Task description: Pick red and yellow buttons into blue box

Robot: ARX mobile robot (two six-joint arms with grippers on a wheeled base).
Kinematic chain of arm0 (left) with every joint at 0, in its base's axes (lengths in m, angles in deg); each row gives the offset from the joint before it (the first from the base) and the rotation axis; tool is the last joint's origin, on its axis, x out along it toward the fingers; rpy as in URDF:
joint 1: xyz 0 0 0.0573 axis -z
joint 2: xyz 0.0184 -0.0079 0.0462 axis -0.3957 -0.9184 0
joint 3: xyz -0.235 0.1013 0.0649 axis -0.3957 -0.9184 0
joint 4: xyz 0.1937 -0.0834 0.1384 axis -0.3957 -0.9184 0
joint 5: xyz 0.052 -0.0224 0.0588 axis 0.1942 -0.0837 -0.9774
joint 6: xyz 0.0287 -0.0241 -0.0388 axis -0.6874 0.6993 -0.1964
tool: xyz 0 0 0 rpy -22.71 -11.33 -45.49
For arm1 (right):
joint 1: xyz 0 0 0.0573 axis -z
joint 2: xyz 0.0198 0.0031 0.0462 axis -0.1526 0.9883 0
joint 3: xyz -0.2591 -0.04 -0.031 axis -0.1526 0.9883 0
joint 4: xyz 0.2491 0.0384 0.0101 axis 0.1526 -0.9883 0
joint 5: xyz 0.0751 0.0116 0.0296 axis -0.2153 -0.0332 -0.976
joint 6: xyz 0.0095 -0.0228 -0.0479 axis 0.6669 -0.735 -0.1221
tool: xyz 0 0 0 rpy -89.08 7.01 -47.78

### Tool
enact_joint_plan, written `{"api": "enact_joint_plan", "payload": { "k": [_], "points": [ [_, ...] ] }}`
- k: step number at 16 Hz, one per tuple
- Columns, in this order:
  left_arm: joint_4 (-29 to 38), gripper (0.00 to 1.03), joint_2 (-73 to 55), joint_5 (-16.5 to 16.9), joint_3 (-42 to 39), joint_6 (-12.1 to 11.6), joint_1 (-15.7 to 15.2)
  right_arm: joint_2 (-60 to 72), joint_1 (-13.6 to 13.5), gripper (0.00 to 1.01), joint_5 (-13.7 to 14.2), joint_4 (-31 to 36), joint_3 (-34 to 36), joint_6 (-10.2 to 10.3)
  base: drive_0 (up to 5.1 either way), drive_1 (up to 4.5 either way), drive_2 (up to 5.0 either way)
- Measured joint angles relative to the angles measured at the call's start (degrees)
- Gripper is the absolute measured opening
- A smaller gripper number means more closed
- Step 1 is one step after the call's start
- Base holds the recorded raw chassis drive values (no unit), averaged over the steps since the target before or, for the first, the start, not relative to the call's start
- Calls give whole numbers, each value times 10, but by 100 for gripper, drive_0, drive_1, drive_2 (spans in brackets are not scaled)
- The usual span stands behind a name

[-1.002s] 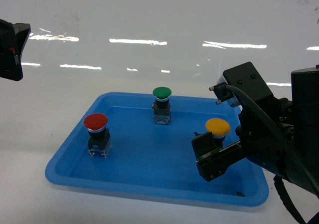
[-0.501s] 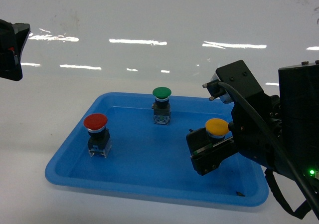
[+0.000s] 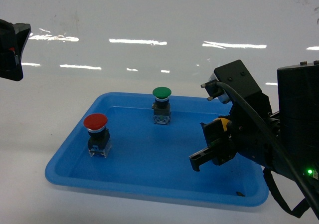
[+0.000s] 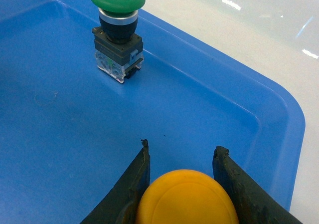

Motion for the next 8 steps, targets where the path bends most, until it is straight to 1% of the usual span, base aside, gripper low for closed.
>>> {"api": "enact_joint_plan", "payload": {
  "k": [8],
  "points": [
    [0,98,0,0,0,0,0,-1,0,33,0,-2,2,1,0,0,0]
  ]
}}
